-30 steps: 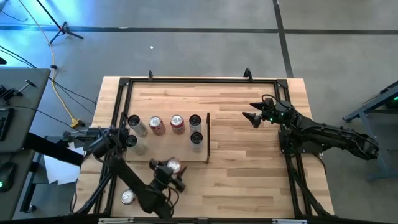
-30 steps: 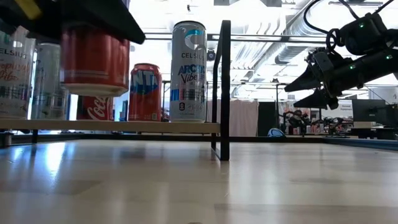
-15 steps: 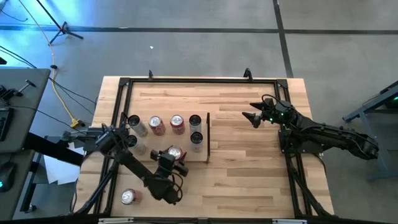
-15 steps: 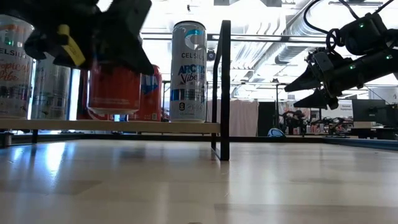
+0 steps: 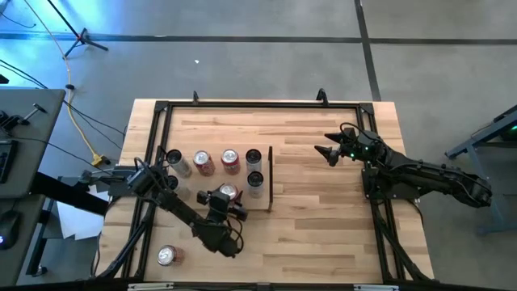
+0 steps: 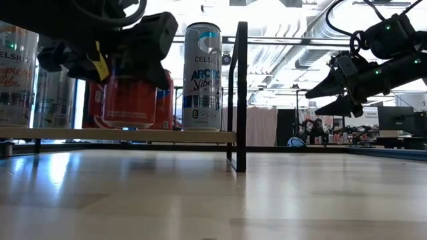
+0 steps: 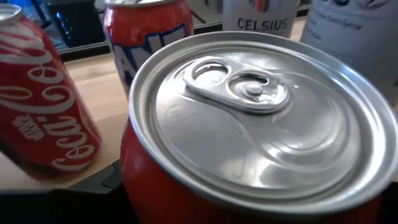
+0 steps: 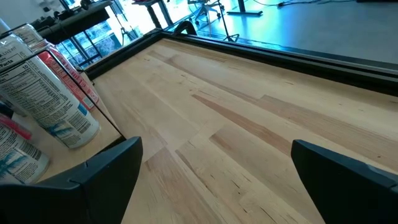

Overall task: Place canned beverage on shelf
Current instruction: Put the red soda can aligned with the other red soda can on the shelf

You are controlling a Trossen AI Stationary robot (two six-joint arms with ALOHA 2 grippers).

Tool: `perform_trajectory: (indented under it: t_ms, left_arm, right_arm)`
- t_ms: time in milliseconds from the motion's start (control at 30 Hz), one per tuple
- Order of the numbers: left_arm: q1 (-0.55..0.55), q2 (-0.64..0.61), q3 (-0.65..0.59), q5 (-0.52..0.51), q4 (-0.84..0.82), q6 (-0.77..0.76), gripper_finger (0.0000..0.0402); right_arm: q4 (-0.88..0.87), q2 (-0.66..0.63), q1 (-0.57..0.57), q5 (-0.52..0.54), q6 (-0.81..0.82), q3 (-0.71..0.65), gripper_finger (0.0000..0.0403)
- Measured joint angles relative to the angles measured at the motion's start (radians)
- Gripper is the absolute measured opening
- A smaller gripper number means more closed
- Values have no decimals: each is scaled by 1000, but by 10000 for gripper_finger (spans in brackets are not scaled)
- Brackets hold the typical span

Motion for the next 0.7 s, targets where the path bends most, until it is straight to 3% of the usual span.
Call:
perform_trajectory:
  t_ms: [700]
  left_arm:
    - [37,0,1,49,8,2,289]
  right_arm:
    - [0,0,0,0,0,0,399]
